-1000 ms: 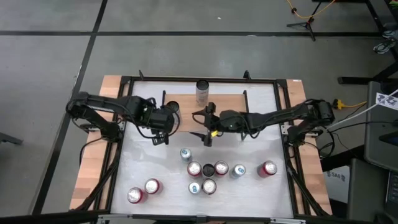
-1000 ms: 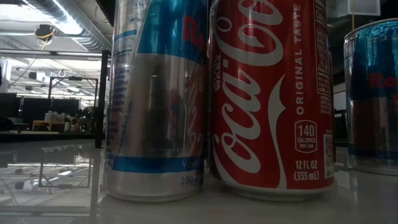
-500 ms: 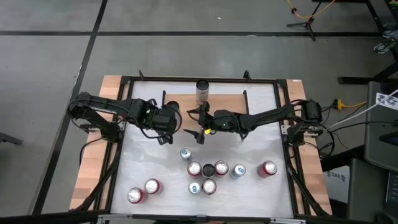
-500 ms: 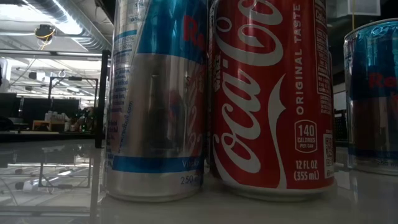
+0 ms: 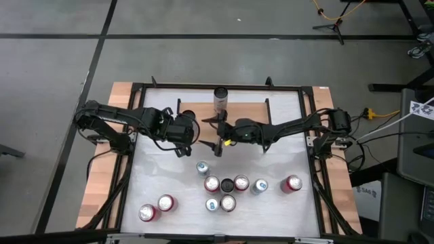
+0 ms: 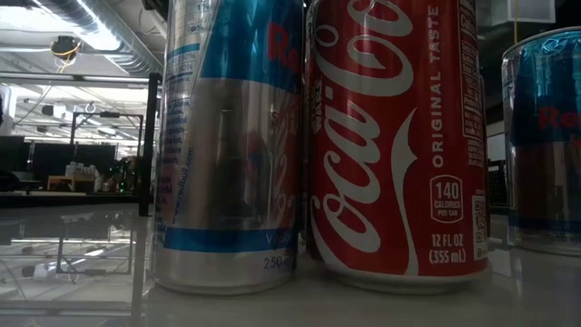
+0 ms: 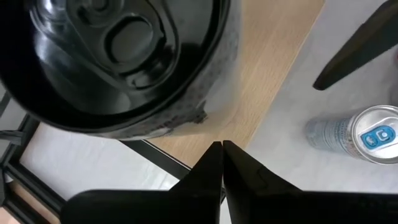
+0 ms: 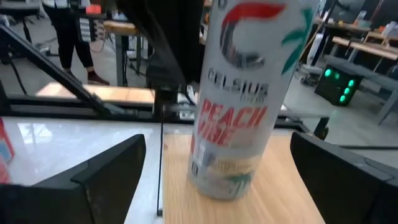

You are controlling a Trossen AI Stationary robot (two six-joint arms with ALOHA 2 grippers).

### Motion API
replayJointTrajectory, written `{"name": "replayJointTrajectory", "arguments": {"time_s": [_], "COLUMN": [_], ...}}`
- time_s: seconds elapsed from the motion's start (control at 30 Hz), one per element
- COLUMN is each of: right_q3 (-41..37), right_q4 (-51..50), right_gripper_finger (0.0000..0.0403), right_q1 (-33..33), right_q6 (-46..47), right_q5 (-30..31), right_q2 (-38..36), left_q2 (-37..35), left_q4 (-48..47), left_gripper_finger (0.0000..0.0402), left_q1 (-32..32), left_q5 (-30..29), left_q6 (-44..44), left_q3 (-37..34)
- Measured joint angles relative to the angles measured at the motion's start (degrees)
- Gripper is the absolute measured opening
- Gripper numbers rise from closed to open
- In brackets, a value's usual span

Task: Place canned beverage on shelf
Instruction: Put the left white soda can on the shelf

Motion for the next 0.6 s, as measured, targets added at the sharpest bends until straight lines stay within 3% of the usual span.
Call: {"name": "replayJointTrajectory", "arguments": {"time_s": [0.6], "right_q3": [0.6], "right_q4": [5.9], "right_gripper_finger": [0.0392], "right_q1": [-1.5], "right_q6": [-0.8], "right_q5": [-1.5], "right_q2": [3.3], "left_q2": [0.0], "left_q4": [0.0], "left_gripper_finger": [0.0], "left_q1": [0.0], "left_q5": [-0.3], "left_q6": [0.0], "left_q3": [0.0]}}
